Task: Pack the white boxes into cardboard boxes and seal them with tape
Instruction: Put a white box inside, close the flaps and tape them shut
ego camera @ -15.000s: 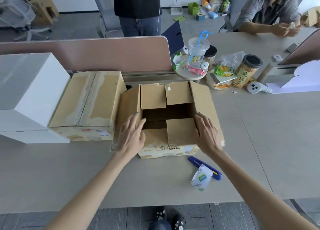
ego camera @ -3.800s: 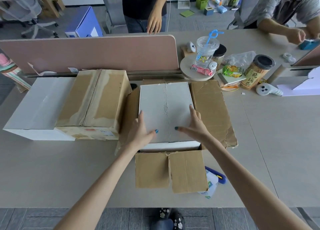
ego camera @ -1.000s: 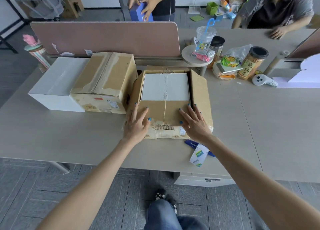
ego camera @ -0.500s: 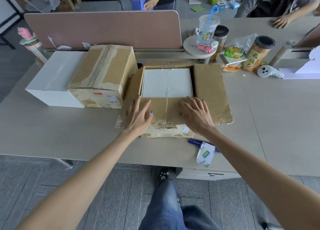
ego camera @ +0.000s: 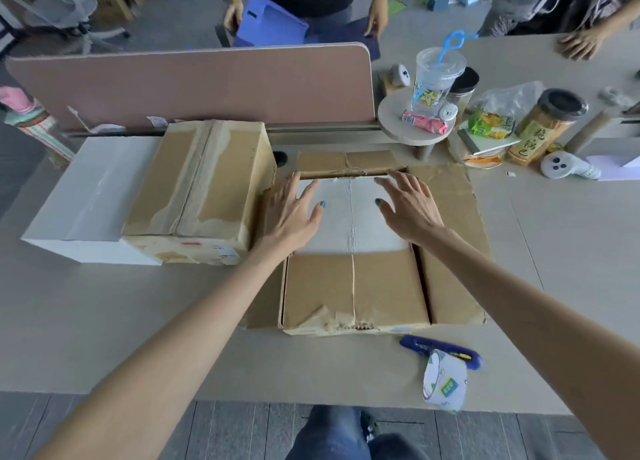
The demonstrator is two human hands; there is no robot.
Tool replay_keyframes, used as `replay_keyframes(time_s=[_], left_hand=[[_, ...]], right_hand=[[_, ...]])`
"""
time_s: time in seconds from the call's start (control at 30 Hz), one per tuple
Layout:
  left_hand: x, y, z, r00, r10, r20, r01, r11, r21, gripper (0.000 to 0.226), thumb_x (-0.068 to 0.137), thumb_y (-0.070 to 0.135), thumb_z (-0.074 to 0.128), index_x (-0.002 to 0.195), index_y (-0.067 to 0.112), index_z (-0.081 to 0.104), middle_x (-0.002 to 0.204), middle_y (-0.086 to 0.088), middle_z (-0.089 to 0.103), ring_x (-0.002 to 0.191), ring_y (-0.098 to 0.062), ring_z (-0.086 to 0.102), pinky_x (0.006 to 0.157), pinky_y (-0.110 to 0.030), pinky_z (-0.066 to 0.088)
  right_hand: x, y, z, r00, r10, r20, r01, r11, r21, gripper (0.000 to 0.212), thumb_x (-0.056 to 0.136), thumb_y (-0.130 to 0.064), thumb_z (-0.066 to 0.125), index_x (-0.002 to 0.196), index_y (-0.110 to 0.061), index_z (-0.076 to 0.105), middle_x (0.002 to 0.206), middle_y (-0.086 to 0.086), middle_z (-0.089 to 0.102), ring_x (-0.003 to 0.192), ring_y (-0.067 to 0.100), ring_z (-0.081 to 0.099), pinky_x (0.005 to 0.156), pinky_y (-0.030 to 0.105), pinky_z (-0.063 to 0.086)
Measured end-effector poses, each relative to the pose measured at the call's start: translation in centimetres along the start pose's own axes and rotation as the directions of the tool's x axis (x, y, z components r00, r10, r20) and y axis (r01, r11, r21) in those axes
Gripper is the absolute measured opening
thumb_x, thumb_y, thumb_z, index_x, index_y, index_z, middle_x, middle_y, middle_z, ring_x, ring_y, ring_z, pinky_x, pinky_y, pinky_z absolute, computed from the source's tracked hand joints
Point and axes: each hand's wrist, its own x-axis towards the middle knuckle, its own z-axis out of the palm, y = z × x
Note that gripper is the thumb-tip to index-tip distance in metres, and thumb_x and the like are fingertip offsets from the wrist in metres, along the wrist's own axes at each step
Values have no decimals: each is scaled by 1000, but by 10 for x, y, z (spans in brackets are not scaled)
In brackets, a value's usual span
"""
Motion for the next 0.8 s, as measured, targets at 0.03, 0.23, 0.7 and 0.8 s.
replay_keyframes(time_s=[0.03, 0.23, 0.7, 0.8], left_hand=[[10, -2, -1, 1000, 2, 13, -2, 1000, 13, 54, 103, 36, 40, 155, 27, 28, 165, -9, 5, 151, -28, 5, 121, -44, 8], [62, -13, -6, 996, -37, 79, 34, 999, 32, 60, 103, 43, 36, 157, 31, 15, 165, -11, 8, 150, -30, 8, 121, -44, 8], [98, -36, -14, 915, -382, 128, 255, 304, -918, 53, 103, 52, 33, 140, 17, 47, 127, -5, 64, 109, -17, 63, 91, -23, 43], [87, -36, -21, 944, -309, 120, 212, 285, -935, 49, 107, 46, 21, 116, 26, 64, 106, 4, 73, 104, -9, 65, 93, -19, 44]], right_hand=[[10, 1, 0, 1000, 8, 3, -8, 1000, -4, 48, 100, -34, 48, 146, -22, 42, 153, 7, 37, 140, 27, 30, 116, 39, 20], [55, 14, 4, 986, 167, 25, -167, 986, -12, 54, 99, -36, 47, 147, -13, 36, 151, 11, 38, 138, 30, 33, 114, 38, 20], [90, 41, 7, 791, 557, 253, -507, 366, 780, 40, 98, -32, 56, 134, -15, 48, 118, 4, 58, 105, 19, 53, 89, 32, 42], [90, 44, 4, 802, 527, 281, -498, 332, 801, 39, 98, -28, 57, 133, -13, 49, 117, 4, 57, 103, 17, 52, 75, 25, 41]])
